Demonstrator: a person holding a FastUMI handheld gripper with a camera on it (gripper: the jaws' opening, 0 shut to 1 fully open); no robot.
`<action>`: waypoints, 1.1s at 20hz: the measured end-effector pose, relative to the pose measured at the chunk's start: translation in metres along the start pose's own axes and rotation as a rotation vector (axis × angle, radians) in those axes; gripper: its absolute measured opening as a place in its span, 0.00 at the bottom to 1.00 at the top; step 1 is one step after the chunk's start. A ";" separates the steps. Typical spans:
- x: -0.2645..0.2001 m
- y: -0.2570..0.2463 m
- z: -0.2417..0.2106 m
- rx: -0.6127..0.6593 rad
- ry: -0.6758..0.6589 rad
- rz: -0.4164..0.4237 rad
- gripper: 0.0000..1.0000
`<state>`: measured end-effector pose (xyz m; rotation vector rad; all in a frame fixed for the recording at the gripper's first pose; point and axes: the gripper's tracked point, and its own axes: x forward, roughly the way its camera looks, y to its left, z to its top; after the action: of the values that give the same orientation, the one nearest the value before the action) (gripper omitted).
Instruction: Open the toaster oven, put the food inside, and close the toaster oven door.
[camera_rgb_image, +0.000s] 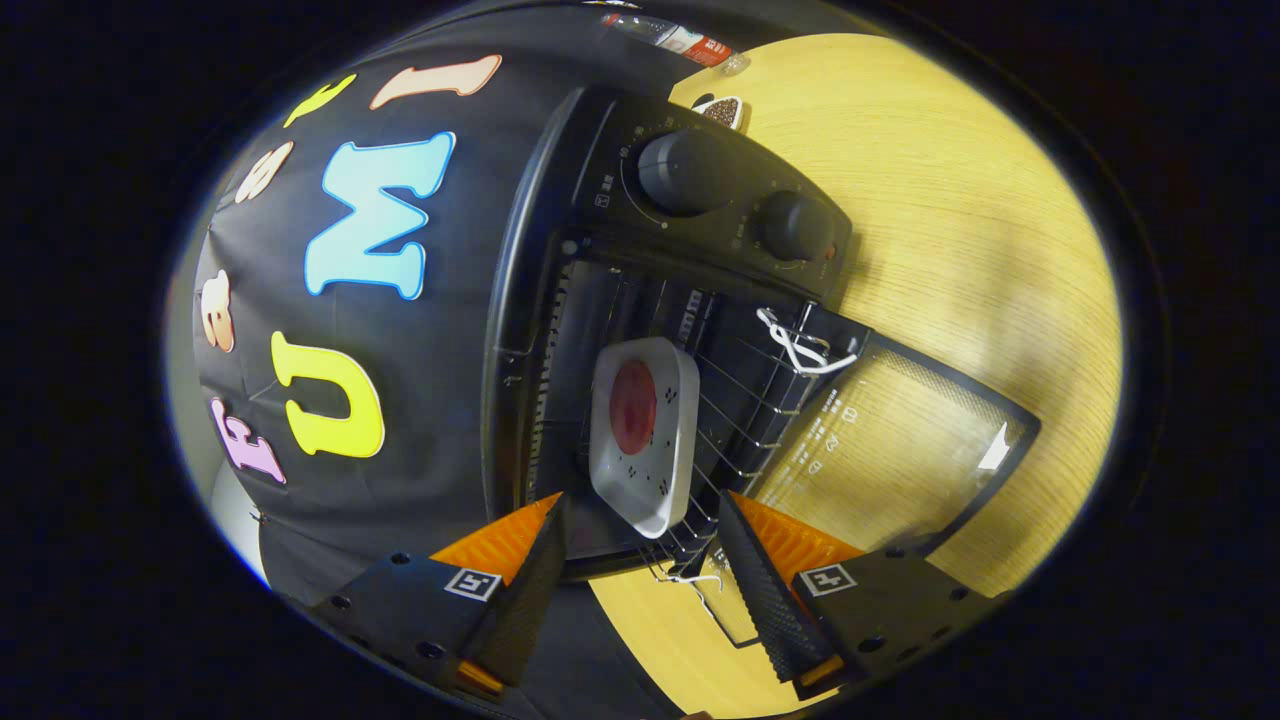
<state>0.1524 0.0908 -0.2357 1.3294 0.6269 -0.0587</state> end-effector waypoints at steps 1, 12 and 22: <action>-0.007 0.000 -0.007 -0.002 0.007 0.003 0.95; -0.056 -0.037 -0.054 -0.518 0.007 -0.117 0.98; -0.067 -0.080 -0.081 -0.819 0.082 -0.309 0.99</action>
<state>0.0336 0.1236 -0.2841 0.4411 0.8069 0.0044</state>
